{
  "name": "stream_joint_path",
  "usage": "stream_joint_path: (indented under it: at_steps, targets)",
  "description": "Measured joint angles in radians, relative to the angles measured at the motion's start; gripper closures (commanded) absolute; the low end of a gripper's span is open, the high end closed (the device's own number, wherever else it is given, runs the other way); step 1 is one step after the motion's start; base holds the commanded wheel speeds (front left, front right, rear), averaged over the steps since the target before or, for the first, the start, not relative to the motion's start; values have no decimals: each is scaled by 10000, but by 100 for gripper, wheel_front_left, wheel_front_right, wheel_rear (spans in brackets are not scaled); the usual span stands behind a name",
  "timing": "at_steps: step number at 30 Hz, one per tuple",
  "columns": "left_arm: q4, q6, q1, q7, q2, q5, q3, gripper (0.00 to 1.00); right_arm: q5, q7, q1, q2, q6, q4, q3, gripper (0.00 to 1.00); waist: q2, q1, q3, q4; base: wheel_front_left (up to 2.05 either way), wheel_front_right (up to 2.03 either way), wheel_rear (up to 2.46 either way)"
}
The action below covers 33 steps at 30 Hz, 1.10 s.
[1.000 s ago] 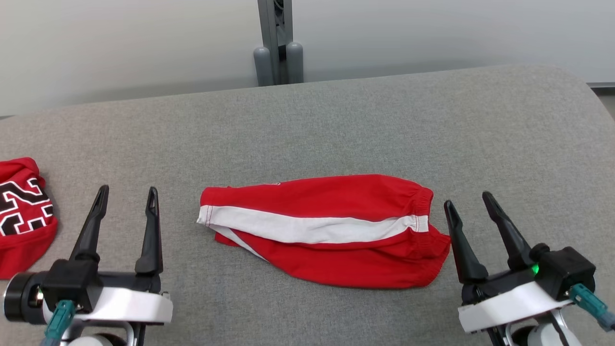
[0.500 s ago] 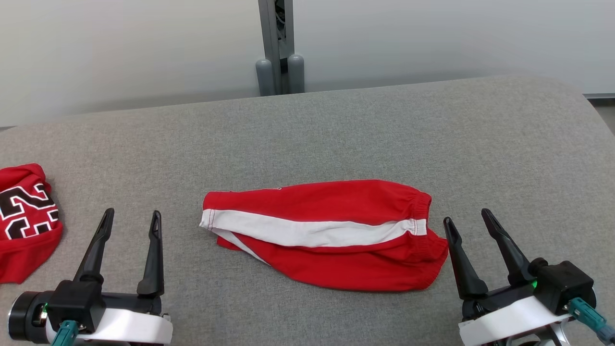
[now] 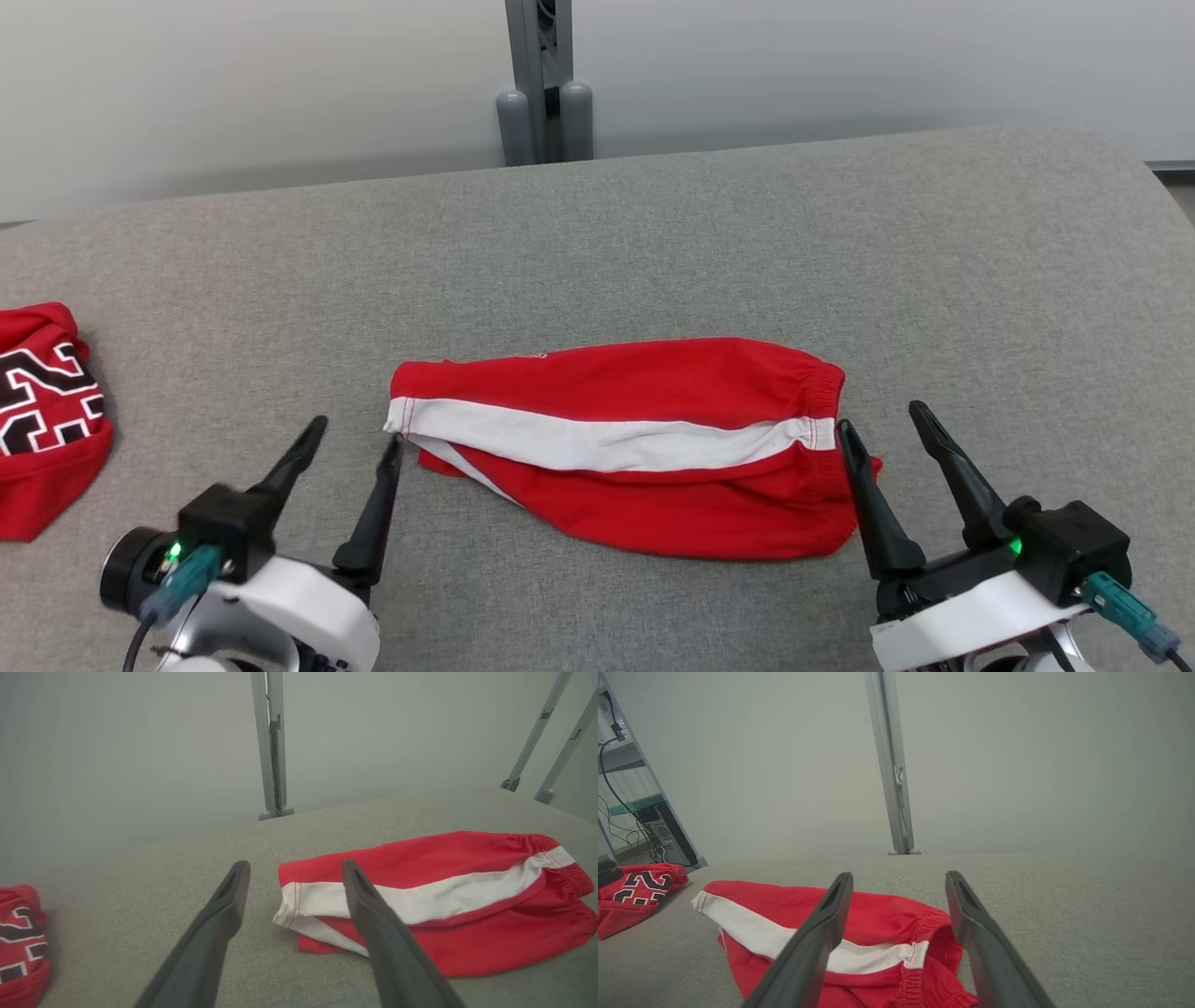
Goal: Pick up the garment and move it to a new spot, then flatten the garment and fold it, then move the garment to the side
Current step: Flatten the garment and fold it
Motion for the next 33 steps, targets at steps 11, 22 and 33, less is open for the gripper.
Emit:
stream_joint_path:
  at_steps: [11,22,33]
  targets:
    - [1703,-1055,-1430,1521,433,-556,-437,11,161,-163,-384,8,2,422,508,0,0,0,501,-486,0,0,0]
    - [2604,-1308,-2087,949,546,-504,-564,100,268,-341,-542,48,2,732,483,0,0,0,904,-695,0,0,0]
    - [2123,-1166,-2295,637,625,-366,-604,100,341,159,-1308,-219,0,1486,173,0,0,0,1071,-439,0,0,0]
